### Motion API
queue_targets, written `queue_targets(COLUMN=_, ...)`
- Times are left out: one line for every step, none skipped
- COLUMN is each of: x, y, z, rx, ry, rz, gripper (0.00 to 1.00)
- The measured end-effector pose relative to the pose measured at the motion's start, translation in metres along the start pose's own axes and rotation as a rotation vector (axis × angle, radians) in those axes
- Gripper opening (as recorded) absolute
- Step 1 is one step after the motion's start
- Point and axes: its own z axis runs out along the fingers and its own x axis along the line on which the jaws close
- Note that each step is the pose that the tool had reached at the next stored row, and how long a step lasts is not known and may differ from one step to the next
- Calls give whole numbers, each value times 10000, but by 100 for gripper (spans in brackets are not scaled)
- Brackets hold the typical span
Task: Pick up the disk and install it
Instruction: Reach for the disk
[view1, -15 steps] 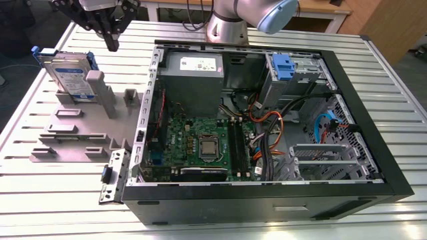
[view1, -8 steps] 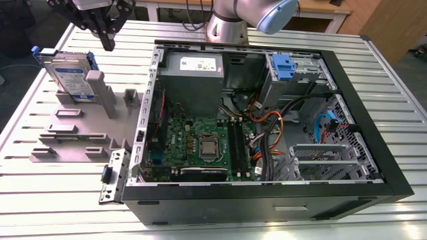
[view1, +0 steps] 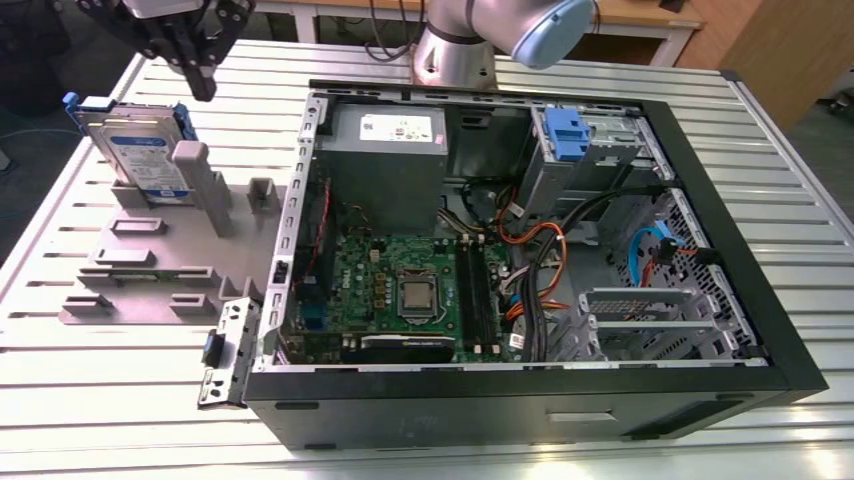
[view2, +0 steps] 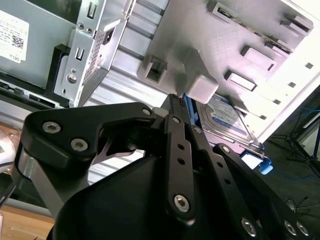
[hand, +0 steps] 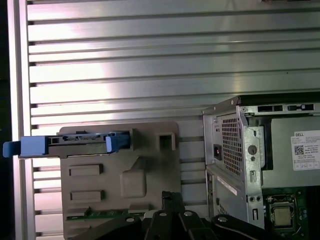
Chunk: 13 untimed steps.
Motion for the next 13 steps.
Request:
queue_targets(x=15, y=-1, z=0, rx=0, ry=0, rz=0, gripper=11)
queue_targets(x=29, y=-1, z=0, rx=0, ry=0, rz=1, gripper=11)
queue_targets(x=41, y=-2, z=0, rx=0, ry=-1, rz=0, gripper=11)
queue_targets(x=50, y=-3, z=0, rx=-1, ry=-1, rz=0, gripper=11)
queue_targets(x=53, y=-3, z=0, rx=-1, ry=-1, rz=0, gripper=11)
queue_targets(x=53, y=-3, z=0, rx=-1, ry=-1, rz=-1, gripper=11)
queue_targets(x=53, y=-3, z=0, rx=0, ry=0, rz=-2, gripper=11)
queue_targets(x=55, y=-3, z=-1, rx=0, ry=0, rz=-1, gripper=11)
queue_targets(x=56, y=-3, z=0, rx=0, ry=-1, rz=0, gripper=11)
queue_targets(x=56, y=-3, z=0, rx=-1, ry=-1, rz=-1, gripper=11)
queue_targets(x=64, y=0, z=0, rx=0, ry=-1, rz=1, gripper=11)
queue_targets(x=76, y=7, z=0, rx=-1, ry=-1, rz=0, gripper=11)
queue_targets(x=88, y=14, z=0, rx=0, ry=0, rz=-1, gripper=11)
